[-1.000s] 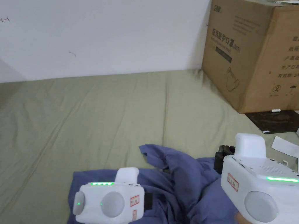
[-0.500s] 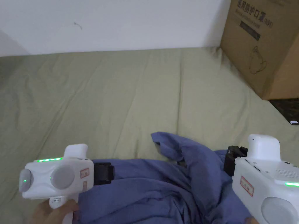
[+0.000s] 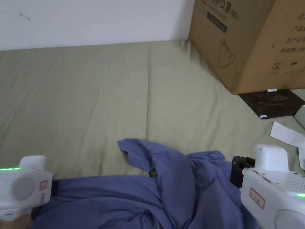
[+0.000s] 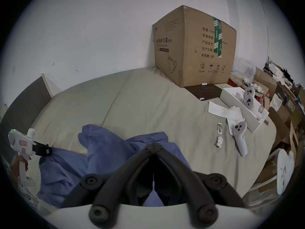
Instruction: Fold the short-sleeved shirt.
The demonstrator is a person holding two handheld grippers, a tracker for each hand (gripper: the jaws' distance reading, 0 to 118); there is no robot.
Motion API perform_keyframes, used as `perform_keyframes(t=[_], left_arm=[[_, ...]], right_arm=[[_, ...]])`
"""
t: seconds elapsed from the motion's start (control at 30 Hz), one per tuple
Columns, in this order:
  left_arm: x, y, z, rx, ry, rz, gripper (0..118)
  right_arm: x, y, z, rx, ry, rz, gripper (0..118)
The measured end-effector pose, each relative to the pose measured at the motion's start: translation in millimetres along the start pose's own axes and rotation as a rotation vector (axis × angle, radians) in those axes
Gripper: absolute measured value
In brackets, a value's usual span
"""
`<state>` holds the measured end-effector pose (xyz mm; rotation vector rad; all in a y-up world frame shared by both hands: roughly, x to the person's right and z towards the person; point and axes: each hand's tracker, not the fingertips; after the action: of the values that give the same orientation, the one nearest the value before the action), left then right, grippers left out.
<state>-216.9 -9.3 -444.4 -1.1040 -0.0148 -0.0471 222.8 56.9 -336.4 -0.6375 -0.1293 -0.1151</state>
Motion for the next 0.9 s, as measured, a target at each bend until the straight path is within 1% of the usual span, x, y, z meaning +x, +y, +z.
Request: perform_keyframes(t=[0.07, 0.1, 0.13, 0.17, 0.2, 0.23, 0.27, 0.33, 0.37, 0.4, 0.43, 0.5, 0.57, 0.6, 0.63, 0.67, 0.7, 0.73, 0.77, 0.8, 0.9], left_arm=[[-3, 0, 7, 0.022, -0.038, 0.062, 3], [-6, 0, 12, 0.029, -0.045, 0.075, 3], [-10, 1, 16, 0.033, -0.049, 0.076, 3], [-11, 1, 20, 0.041, -0.055, 0.074, 3], [-11, 2, 25, 0.051, -0.062, 0.074, 3], [-10, 3, 29, 0.061, -0.068, 0.075, 3], [-14, 5, 30, 0.070, -0.073, 0.077, 3], [-13, 7, 33, 0.078, -0.077, 0.073, 3], [-12, 8, 32, 0.078, -0.076, 0.072, 3], [-16, 10, 28, 0.077, -0.077, 0.072, 3], [-15, 10, 27, 0.074, -0.077, 0.074, 3], [-15, 8, 23, 0.065, -0.076, 0.083, 3], [-18, 7, 18, 0.056, -0.078, 0.091, 3], [-19, 6, 17, 0.052, -0.079, 0.095, 3], [-20, 6, 17, 0.049, -0.080, 0.096, 3], [-21, 5, 17, 0.046, -0.082, 0.097, 3], [-23, 5, 19, 0.043, -0.085, 0.096, 3], [-24, 4, 21, 0.044, -0.087, 0.096, 3], [-25, 5, 23, 0.048, -0.090, 0.096, 3], [-27, 6, 26, 0.050, -0.094, 0.097, 3], [-29, 7, 42, 0.072, -0.094, 0.099, 3]], right_arm=[[4, 9, -9, -0.013, 0.020, 0.006, 0], [5, 17, -17, -0.049, 0.068, 0.025, 3], [5, 24, -26, -0.071, 0.100, 0.027, 20], [3, 32, -36, -0.104, 0.120, 0.034, 40], [-1, 37, -46, -0.111, 0.149, 0.033, 66], [-4, 42, -57, -0.118, 0.180, 0.027, 76], [-11, 47, -68, -0.159, 0.195, 0.035, 78], [-26, 52, -87, -0.162, 0.242, 0.077, 79], [-34, 52, -101, -0.188, 0.260, 0.107, 79], [-46, 51, -117, -0.245, 0.255, 0.129, 79], [-53, 49, -129, -0.288, 0.268, 0.143, 79], [-66, 39, -160, -0.391, 0.325, 0.153, 79], [-75, 28, -182, -0.464, 0.350, 0.144, 79], [-77, 23, -191, -0.493, 0.363, 0.148, 76], [-78, 21, -196, -0.515, 0.358, 0.149, 65], [-78, 21, -196, -0.482, 0.294, 0.183, 46], [-77, 25, -191, -0.429, 0.211, 0.207, 12], [-72, 31, -186, -0.407, 0.248, 0.164, 5], [-64, 36, -183, -0.434, 0.303, 0.097, 5], [-59, 41, -178, -0.442, 0.312, 0.052, 5], [-48, 58, -158, -0.389, 0.268, 0.061, 5]])
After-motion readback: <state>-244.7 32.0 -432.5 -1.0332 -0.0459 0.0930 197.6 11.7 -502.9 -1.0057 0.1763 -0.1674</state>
